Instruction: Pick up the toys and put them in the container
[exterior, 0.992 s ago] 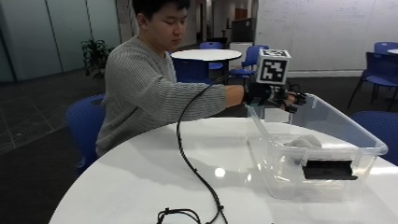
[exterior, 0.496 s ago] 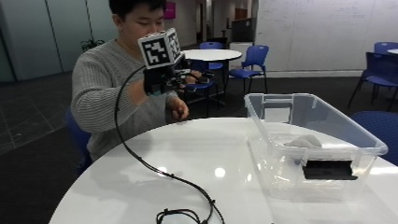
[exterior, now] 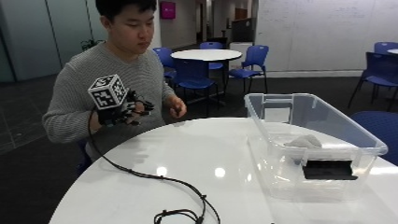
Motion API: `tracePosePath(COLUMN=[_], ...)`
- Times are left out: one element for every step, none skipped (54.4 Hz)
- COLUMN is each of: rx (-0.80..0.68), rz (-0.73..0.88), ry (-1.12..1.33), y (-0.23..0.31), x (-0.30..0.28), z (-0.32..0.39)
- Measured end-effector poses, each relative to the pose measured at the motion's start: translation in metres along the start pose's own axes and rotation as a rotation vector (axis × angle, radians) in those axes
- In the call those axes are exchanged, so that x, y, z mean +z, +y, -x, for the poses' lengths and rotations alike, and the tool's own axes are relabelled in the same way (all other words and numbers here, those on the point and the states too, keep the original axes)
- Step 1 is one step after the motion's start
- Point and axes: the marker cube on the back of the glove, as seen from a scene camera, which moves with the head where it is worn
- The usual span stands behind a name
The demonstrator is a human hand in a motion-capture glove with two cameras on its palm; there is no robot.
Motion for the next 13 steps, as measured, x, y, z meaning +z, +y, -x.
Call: tracePosePath(rx=[0.009,0.017,0.024,0.03,0.035,0.039,0.043,0.048,0.052,0.055,0.057,0.058,0.059], rz=[-0.001,-0.003,-0.004,-0.004,-0.003,-0.002,0.0,0.002,0.003,0.002,0.001,-0.001,-0.002], ry=[-0.008,-0.015,-0.019,-0.022,-0.022,-0.02,-0.017,-0.013,-0.009,-0.004,-0.001,0.002,0.003], y=[0.0031,0.0055,0.0071,0.0081,0.0088,0.0091,0.0092,0.0092,0.009,0.0087,0.0083,0.0079,0.0077], x=[0.0016,0.0028,0.0038,0.0046,0.0053,0.006,0.0065,0.007,0.0073,0.0076,0.0076,0.0076,0.0075], z=[-0.0003,-0.0011,-0.0022,-0.0033,-0.0042,-0.005,-0.0055,-0.0058,-0.0058,-0.0057,-0.0054,-0.0053,-0.0052])
